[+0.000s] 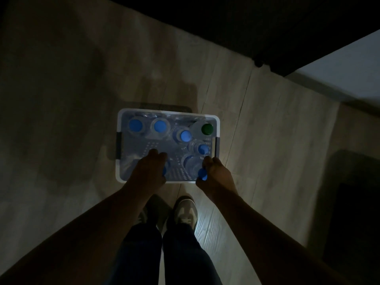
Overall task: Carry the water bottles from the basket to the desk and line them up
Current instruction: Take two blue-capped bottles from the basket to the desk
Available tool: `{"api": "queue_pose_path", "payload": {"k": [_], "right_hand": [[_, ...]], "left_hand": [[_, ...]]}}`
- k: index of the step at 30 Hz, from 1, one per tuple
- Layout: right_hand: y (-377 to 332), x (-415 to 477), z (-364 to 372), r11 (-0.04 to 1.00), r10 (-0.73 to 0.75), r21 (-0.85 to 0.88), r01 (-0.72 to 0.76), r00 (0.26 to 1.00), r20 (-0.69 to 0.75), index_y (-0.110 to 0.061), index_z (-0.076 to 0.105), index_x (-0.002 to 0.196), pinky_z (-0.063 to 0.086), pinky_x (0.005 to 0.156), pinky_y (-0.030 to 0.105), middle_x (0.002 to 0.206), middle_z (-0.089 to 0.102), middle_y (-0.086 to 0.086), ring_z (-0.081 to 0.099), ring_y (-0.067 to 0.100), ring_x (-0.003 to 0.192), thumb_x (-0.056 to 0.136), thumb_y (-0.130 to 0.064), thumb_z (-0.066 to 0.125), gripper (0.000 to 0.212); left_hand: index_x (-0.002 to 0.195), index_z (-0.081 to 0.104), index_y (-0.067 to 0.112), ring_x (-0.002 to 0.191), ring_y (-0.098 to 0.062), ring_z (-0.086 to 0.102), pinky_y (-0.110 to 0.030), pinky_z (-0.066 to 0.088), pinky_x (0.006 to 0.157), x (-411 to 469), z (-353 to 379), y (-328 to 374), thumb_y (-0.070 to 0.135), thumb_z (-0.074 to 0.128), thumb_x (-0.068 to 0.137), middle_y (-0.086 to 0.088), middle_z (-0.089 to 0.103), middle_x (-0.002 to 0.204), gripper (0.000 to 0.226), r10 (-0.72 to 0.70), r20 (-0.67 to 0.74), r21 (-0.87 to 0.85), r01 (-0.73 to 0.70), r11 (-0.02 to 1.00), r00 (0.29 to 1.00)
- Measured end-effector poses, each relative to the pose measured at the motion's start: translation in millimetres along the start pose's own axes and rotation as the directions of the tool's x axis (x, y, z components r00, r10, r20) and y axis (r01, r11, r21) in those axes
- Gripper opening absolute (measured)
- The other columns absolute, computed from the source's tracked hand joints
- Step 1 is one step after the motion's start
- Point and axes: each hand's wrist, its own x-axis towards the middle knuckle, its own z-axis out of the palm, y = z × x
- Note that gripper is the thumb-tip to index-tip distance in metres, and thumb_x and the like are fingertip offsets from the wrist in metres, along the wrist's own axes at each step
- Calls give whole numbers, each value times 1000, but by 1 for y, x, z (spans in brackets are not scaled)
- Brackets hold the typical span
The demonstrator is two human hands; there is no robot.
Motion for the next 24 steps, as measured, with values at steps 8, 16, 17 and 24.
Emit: {"api": "queue_pose_path", "payload": {"k": [8,16,17,24], "right_hand": [[-28,-40,-29,994,25,108,-15,995,-94,-15,50,114,51,82,24,117,51,2,58,18,99,76,-22,76,47],[-86,-118,-104,965,52,263,20,962,-266,-15,54,102,32,60,4,104,49,-4,49,6,81,70,-12,77,39],[-94,-130,-116,962,49,270,31,958,-284,-15,55,103,33,60,3,104,48,-5,49,6,82,71,-13,77,39],[-158,-234,-219,929,-7,335,157,914,-406,-17,59,104,47,71,9,101,47,-10,54,4,82,70,-17,81,40]], "left_hand": [[102,50,11,91,-21,54,-29,46,76,-53,-32,2,16,77,72,-3,43,102,40,-28,-132,-159,7,987,991],[85,40,21,77,-17,52,-27,42,64,-138,-113,31,17,80,66,1,43,91,45,-65,-285,-210,3,978,956],[86,42,21,76,-17,52,-27,41,64,-152,-125,35,16,79,66,1,43,91,43,-66,-310,-208,0,978,949],[89,55,9,73,-10,49,-15,39,60,-267,-218,80,13,81,64,2,48,89,36,12,-490,-198,-124,972,872]]}}
